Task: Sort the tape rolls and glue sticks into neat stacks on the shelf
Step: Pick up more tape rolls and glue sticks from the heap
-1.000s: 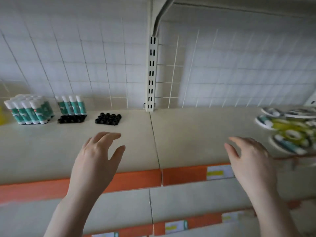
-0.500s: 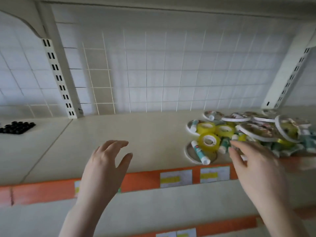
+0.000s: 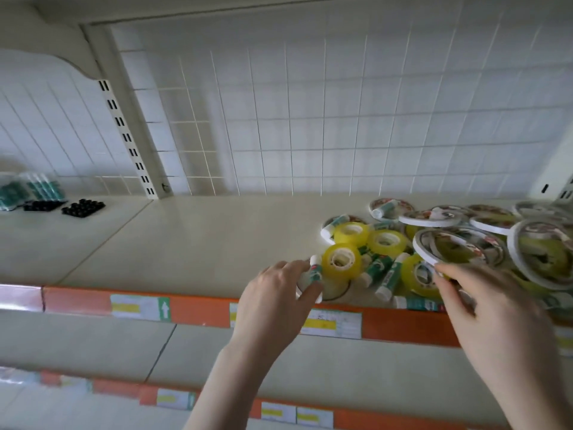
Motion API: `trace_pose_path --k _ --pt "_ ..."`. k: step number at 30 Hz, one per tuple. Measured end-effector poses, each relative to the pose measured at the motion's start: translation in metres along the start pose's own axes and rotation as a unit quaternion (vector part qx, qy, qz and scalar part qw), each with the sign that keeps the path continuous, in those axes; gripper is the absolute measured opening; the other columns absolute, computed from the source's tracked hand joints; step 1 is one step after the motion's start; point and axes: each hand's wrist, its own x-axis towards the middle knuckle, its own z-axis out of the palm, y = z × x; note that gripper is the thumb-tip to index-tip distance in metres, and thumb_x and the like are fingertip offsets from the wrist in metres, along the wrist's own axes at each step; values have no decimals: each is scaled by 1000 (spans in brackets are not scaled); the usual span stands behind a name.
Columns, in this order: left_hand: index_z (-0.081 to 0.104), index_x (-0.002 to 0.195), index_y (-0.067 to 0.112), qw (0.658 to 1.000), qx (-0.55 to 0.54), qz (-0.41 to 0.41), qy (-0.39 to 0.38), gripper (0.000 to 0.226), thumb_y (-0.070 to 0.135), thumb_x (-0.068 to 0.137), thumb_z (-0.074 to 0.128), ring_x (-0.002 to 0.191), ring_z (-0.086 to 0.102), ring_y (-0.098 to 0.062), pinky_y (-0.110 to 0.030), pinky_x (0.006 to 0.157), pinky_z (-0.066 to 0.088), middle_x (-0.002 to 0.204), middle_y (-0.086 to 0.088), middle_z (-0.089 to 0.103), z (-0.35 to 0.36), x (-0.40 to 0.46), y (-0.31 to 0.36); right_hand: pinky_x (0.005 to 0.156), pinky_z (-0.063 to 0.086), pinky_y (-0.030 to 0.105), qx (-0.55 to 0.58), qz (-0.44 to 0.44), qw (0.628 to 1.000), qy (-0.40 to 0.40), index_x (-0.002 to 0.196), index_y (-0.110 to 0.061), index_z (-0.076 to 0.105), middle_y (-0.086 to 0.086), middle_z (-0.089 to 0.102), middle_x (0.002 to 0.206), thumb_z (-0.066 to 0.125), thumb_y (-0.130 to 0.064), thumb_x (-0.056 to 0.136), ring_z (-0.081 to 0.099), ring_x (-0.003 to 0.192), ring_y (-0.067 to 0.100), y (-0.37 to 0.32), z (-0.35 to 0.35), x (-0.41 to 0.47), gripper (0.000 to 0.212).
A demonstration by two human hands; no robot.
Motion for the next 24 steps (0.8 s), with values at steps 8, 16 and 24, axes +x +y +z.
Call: trace_pose_path --k 8,16,24 --pt "58 117 24 994 63 -56 -63 31 36 90 49 101 58 -25 -30 78 44 107 1 67 16 44 6 63 54 39 29 3 1000 -8 90 -2 72 11 69 83 73 -2 73 64 71 32 -1 2 -2 17" --pt "57 123 27 990 72 -70 -102 40 28 84 54 106 57 -23 -26 76 42 114 0 64 17 66 11 64 54 37 43 -7 999 -14 90 -4 73 9 68 81 74 -3 72 64 70 29 -8 14 4 18" --pt "67 101 28 986 43 -81 -139 24 35 77 63 81 55 -15 -22 60 36 84 6 61 13 74 8 64 54 35 54 -12 998 -26 92 -4 72 7 69 83 73 -5 74 65 73 27 -10 30 5 18"
